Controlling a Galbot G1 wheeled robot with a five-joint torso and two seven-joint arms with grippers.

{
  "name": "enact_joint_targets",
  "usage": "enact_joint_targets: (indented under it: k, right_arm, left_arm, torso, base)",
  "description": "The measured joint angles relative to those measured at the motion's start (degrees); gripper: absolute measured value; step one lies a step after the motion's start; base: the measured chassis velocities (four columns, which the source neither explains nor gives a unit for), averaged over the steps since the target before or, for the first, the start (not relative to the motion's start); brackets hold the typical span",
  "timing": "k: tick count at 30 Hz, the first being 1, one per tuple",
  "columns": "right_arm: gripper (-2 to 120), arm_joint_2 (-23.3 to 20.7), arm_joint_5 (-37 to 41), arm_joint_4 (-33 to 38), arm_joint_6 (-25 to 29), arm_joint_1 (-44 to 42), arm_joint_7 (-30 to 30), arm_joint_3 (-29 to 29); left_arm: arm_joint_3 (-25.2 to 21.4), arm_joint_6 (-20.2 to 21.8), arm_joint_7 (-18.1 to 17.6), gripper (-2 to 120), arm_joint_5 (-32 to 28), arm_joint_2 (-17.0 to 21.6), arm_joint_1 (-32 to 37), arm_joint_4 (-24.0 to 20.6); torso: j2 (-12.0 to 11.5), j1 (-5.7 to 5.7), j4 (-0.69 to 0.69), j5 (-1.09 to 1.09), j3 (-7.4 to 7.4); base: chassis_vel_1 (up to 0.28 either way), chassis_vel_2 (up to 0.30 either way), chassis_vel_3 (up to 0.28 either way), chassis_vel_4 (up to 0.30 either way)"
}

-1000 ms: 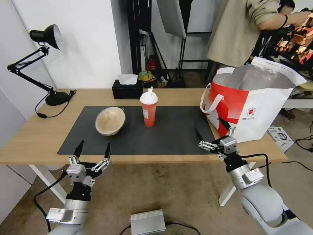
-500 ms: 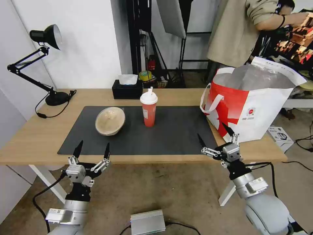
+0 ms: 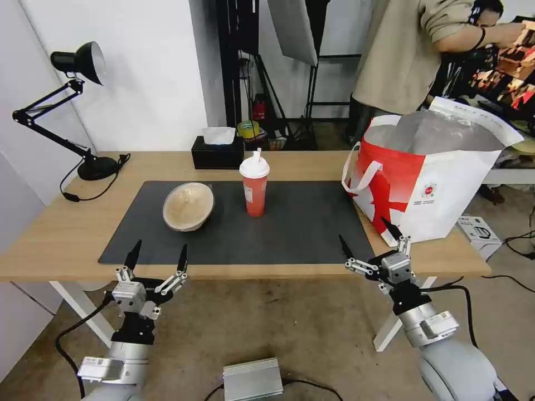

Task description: Pick up the trash from the table and place it into the takeout bag.

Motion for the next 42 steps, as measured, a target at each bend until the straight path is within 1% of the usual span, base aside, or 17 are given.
enact_joint_targets:
  k: [12,21,27,30,41,42]
  right_arm:
    - [100,0.5,-0.4,-0.4,0.0,-0.1,-0.1,-0.1]
    - [100,0.0,-0.3,-0.7,-0.1,0.6,-0.1,-0.8]
    - [100,-1.4,0.1,-1.5,-1.3,3.4,-0.2,-3.1]
    - [100,-2.7,1.7,-1.9,-2.6,5.5,-0.3,-5.1]
    - [100,-6.0,6.0,-2.8,-6.6,9.3,-1.1,-8.4]
    - [100,-6.5,6.9,-3.0,-7.7,10.2,-1.3,-9.4]
  left_arm:
    - [-0.1,-0.5,0.0,100,-0.1,-0.1,0.1,0.0]
    - [-0.3,-0.7,0.0,100,-0.1,0.0,0.2,0.2]
    - [-0.3,-1.5,0.0,100,0.1,-0.4,1.1,0.3]
    - [-0.3,-1.6,0.0,100,0.2,-0.6,1.2,0.2]
    - [-0.7,-1.6,0.1,100,0.3,-0.8,1.2,0.1]
    - [-0.7,-1.6,0.1,100,0.3,-0.9,1.2,0.1]
  torso:
    - [0.0,0.0,0.0,0.0,0.0]
    - [0.0,0.0,0.0,0.0,0.0]
    - [0.0,0.0,0.0,0.0,0.0]
    - [0.0,0.0,0.0,0.0,0.0]
    - [0.0,0.0,0.0,0.0,0.01]
    - [0.0,0.0,0.0,0.0,0.01]
  base:
    - [0.0,0.0,0.0,0.0]
    - [0.0,0.0,0.0,0.0]
    - [0.0,0.0,0.0,0.0]
    - [0.0,0.0,0.0,0.0]
    - [0.0,0.0,0.0,0.0]
    - [0.0,0.0,0.0,0.0]
